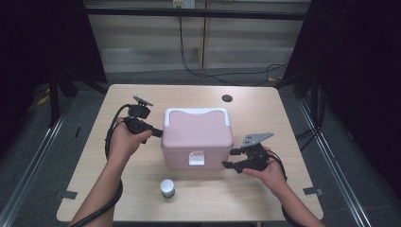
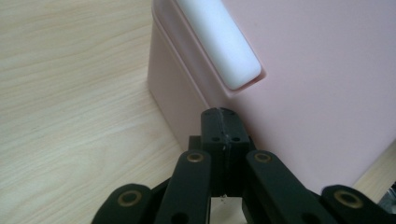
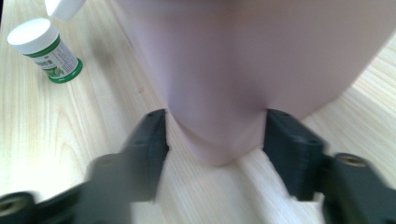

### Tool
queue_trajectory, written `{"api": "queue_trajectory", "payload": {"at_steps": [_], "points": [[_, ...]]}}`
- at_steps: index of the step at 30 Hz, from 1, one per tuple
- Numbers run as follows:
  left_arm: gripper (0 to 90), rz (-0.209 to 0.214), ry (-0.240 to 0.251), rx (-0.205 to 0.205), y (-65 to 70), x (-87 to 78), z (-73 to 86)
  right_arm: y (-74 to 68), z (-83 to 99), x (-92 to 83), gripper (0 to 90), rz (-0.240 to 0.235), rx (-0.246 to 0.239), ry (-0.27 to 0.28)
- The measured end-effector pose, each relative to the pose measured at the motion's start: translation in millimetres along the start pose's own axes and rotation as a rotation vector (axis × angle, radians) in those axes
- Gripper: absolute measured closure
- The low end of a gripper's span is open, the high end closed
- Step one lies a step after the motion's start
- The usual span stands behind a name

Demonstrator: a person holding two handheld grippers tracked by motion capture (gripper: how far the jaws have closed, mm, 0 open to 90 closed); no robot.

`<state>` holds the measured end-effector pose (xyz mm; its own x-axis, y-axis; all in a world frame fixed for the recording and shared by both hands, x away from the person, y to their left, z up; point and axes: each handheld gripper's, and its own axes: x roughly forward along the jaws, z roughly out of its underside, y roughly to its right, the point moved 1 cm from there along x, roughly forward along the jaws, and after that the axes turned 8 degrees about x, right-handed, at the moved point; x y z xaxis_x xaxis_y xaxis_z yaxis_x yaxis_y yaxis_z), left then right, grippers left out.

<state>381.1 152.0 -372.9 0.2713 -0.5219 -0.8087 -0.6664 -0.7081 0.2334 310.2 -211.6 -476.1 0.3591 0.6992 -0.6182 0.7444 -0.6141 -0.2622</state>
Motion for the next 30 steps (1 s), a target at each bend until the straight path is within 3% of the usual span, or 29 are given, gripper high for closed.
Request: {"api": "queue_trajectory", "payload": {"at_steps": [6, 7, 12, 20, 30], "points": [[69.0, -0.052, 0.01, -0.022, -5.2, -8.5, -0.6, -1.5, -8.0, -12.9, 54.9, 0.0, 0.011, -0.008], [66.0, -0.061, 0.011, -0.027, -8.0, -13.7, -0.3, -3.4, -13.0, -20.9, 63.0, 0.011, 0.001, -0.021], [57.4, -0.079, 0.012, -0.046, -11.2, -20.9, -0.2, -4.2, -23.5, -35.9, 70.8, 0.022, -0.011, -0.023], [36.3, -0.124, 0.0, -0.057, -13.4, -24.4, -4.3, -4.2, -50.6, -68.5, 90.0, 0.045, 0.002, -0.019], [28.0, -0.119, -0.005, -0.071, -14.4, -21.4, -14.3, -8.6, -83.1, -74.0, 90.0, 0.033, 0.014, -0.007]]}}
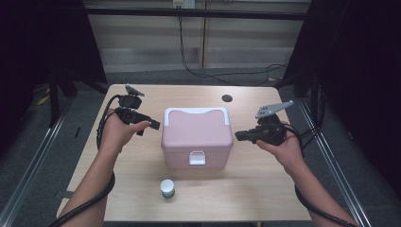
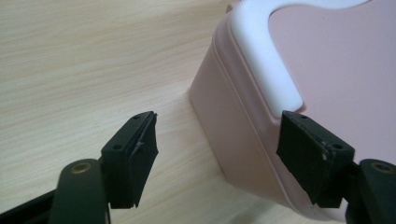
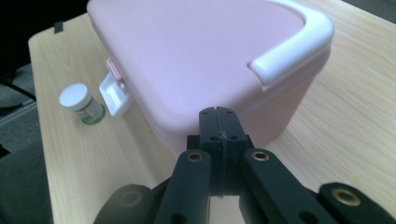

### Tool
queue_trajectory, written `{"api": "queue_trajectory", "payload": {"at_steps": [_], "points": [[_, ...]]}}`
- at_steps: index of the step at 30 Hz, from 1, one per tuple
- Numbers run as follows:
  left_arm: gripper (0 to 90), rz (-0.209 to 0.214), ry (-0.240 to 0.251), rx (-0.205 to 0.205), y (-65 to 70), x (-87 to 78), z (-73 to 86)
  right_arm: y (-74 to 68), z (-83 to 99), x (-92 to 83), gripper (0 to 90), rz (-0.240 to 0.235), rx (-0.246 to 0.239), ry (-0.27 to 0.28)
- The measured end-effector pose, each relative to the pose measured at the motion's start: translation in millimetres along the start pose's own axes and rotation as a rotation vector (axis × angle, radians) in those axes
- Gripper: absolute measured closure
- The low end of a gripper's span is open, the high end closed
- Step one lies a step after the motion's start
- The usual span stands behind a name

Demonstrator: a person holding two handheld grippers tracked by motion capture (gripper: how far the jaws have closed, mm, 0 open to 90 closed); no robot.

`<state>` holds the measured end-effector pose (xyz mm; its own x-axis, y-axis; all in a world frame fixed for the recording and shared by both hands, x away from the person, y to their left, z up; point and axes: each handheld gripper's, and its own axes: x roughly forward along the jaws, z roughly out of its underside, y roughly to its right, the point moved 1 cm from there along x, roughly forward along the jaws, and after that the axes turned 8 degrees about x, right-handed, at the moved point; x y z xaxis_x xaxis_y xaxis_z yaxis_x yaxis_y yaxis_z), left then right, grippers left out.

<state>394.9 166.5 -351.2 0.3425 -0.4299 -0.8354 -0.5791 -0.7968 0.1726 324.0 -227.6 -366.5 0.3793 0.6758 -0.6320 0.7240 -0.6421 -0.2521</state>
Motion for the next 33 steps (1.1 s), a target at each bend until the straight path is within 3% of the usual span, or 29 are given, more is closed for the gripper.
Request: {"api": "queue_trajectory", "payload": {"at_steps": [7, 16, 21, 26, 33], "points": [[25.0, 0.024, 0.029, 0.0, 0.8, 3.8, -9.9, -4.3, -17.7, 8.2, 90.0, -0.009, 0.006, -0.012], [23.7, 0.029, 0.038, 0.018, 9.9, 10.1, -26.5, -7.2, -22.2, 23.5, 90.0, -0.016, 0.001, -0.022], [23.4, 0.028, 0.03, 0.02, 10.6, 14.3, -32.9, -10.9, -24.6, 25.0, 90.0, 0.003, -0.034, -0.041], [23.4, 0.046, 0.043, 0.019, 12.9, 19.8, -40.8, -8.9, -24.0, 25.0, 90.0, -0.009, 0.004, -0.037], [23.5, 0.061, 0.051, 0.031, 20.2, 24.0, -50.0, -7.8, -24.6, 25.0, 90.0, -0.016, 0.017, -0.043]]}}
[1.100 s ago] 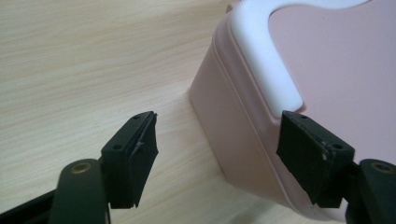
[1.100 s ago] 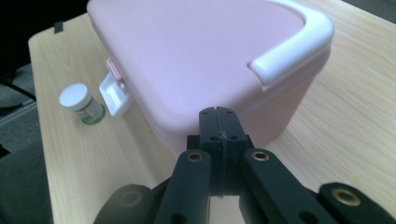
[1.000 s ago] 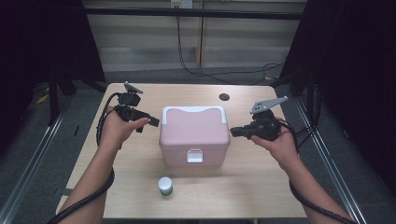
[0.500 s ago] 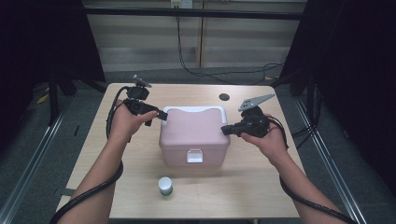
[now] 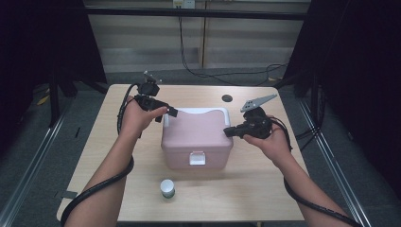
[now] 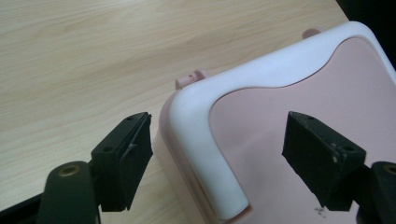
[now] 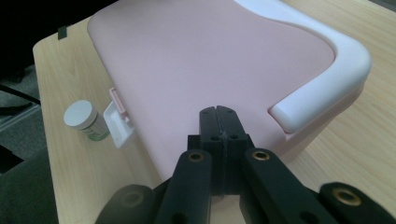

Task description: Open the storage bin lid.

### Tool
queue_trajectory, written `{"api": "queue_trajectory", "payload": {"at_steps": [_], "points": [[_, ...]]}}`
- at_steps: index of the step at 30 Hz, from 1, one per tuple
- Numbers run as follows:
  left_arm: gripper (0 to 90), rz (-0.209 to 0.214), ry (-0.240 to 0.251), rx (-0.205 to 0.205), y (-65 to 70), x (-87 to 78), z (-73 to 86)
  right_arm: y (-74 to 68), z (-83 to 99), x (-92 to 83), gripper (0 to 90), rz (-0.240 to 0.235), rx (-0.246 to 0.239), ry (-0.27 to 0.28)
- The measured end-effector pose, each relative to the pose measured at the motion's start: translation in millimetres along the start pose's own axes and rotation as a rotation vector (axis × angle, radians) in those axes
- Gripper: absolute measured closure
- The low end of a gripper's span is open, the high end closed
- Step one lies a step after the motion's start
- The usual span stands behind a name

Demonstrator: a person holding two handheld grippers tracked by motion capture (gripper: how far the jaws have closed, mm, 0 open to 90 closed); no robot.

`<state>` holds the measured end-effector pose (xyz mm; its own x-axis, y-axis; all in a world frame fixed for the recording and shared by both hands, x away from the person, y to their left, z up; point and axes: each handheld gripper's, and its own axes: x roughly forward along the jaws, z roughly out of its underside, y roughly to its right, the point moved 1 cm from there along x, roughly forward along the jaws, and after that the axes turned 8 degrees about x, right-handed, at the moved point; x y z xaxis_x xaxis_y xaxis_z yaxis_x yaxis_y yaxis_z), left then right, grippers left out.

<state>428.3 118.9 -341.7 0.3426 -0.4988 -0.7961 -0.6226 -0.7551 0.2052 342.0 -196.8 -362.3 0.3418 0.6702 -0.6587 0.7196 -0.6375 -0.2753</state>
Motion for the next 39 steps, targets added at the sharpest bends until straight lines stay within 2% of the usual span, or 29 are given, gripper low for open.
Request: {"api": "queue_trajectory", "payload": {"at_steps": [6, 9, 13, 17, 22, 23, 25, 28, 34, 39], "points": [[25.0, -0.001, -0.015, 0.011, 1.3, 5.0, -2.1, 2.7, 0.5, -0.1, 90.0, -0.018, 0.024, 0.003], [25.0, -0.001, -0.014, 0.011, 2.1, 7.5, -2.6, 2.5, 0.2, 0.0, 90.0, -0.018, 0.02, 0.001], [25.6, 0.01, -0.015, 0.016, 3.8, 12.4, -5.4, 0.4, -0.2, -0.4, 90.0, -0.003, 0.017, -0.009], [26.0, 0.003, -0.022, 0.021, 5.3, 13.7, -7.3, -1.0, -1.5, 0.0, 90.0, 0.006, 0.007, -0.017], [27.7, 0.009, -0.03, 0.016, 3.5, 15.4, -5.5, -1.5, -2.3, -0.3, 90.0, 0.013, 0.007, -0.029], [28.2, 0.0, -0.045, 0.025, 2.9, 18.3, -3.8, -1.9, -2.5, -0.2, 90.0, 0.013, 0.006, -0.03], [28.2, -0.002, -0.039, 0.017, 3.3, 19.1, -3.0, -2.6, -2.4, -0.1, 90.0, 0.018, 0.003, -0.029], [29.8, 0.003, -0.035, 0.016, 2.8, 17.9, -2.6, -3.3, -2.0, -0.5, 90.0, 0.02, 0.003, -0.031], [33.8, 0.036, -0.019, -0.02, 0.1, 8.2, -2.9, -3.7, -2.2, -0.5, 90.0, 0.021, 0.0, -0.034], [34.4, 0.037, -0.004, -0.016, 2.1, 3.1, -3.9, -4.1, -2.1, -0.8, 90.0, 0.025, 0.0, -0.035]]}}
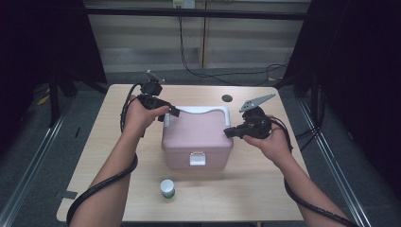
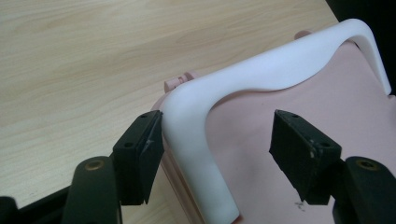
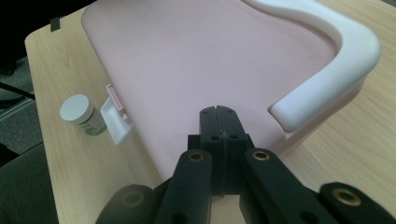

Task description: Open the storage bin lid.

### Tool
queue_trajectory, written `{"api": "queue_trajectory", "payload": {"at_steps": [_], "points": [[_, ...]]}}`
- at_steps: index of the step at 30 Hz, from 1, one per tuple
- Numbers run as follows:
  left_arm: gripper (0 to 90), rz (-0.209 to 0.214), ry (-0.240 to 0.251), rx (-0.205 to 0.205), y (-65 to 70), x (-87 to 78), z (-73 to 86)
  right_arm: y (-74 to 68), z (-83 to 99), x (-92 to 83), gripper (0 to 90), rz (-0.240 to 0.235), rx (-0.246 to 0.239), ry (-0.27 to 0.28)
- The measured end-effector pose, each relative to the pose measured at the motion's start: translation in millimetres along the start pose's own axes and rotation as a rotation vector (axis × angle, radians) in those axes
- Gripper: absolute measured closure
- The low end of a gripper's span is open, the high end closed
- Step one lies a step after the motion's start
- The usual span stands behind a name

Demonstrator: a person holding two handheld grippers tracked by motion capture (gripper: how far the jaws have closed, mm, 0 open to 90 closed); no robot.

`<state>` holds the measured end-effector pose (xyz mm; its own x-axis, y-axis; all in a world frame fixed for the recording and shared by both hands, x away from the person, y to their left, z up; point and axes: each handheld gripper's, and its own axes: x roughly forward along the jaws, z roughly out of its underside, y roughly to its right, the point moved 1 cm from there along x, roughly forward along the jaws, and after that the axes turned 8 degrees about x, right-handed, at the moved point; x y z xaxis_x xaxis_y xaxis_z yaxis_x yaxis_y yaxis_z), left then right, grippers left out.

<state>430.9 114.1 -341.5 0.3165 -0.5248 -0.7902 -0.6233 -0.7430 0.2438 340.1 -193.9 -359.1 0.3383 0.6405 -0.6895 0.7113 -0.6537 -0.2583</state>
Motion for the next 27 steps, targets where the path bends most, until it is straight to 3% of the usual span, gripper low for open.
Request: {"api": "queue_trajectory", "payload": {"at_steps": [7, 8, 9, 12, 13, 14, 15, 16, 20, 23, 24, 27], "points": [[34.9, 0.003, -0.002, 0.018, 4.2, -11.0, -0.5, -1.0, -0.3, -0.3, 90.0, 0.011, -0.001, -0.006], [44.5, 0.063, 0.026, -0.004, 6.9, -13.2, -0.3, -1.0, 0.0, -0.2, 90.0, 0.011, 0.0, -0.003], [44.5, 0.097, 0.036, -0.003, 8.3, -14.9, -0.6, -1.2, 0.1, 0.5, 90.0, 0.008, 0.004, 0.004], [40.8, 0.051, 0.029, 0.063, 20.0, -20.9, -3.5, -2.5, -1.6, 0.7, 90.0, 0.016, 0.005, -0.01], [40.8, 0.04, 0.031, 0.058, 21.1, -20.8, -3.5, -2.5, -1.6, 0.7, 90.0, 0.016, 0.005, -0.01], [38.4, -0.021, 0.003, 0.06, 18.4, -19.8, -2.0, -3.9, -1.5, 0.1, 90.0, 0.028, 0.001, -0.016], [36.9, -0.021, 0.003, 0.06, 18.4, -19.8, -2.0, -3.9, -1.5, 0.1, 90.0, 0.028, 0.001, -0.016], [35.6, -0.049, -0.013, 0.037, 12.4, -15.8, 1.3, -5.2, -1.6, 0.5, 90.0, 0.032, -0.007, -0.014], [32.9, -0.064, -0.034, 0.003, 3.4, -3.6, 6.3, -5.9, -2.2, 0.8, 90.0, 0.034, -0.004, -0.018], [31.6, -0.058, -0.032, -0.005, 2.4, 2.3, 6.1, -5.1, -2.2, 1.0, 90.0, 0.03, -0.007, -0.014], [31.2, -0.037, -0.038, -0.007, 3.1, 7.9, 5.1, -4.8, -2.1, 0.9, 90.0, 0.026, 0.0, -0.015], [28.3, -0.051, -0.055, -0.002, 5.1, 14.7, 3.7, -4.5, -2.0, 1.1, 90.0, 0.027, 0.001, -0.012]]}}
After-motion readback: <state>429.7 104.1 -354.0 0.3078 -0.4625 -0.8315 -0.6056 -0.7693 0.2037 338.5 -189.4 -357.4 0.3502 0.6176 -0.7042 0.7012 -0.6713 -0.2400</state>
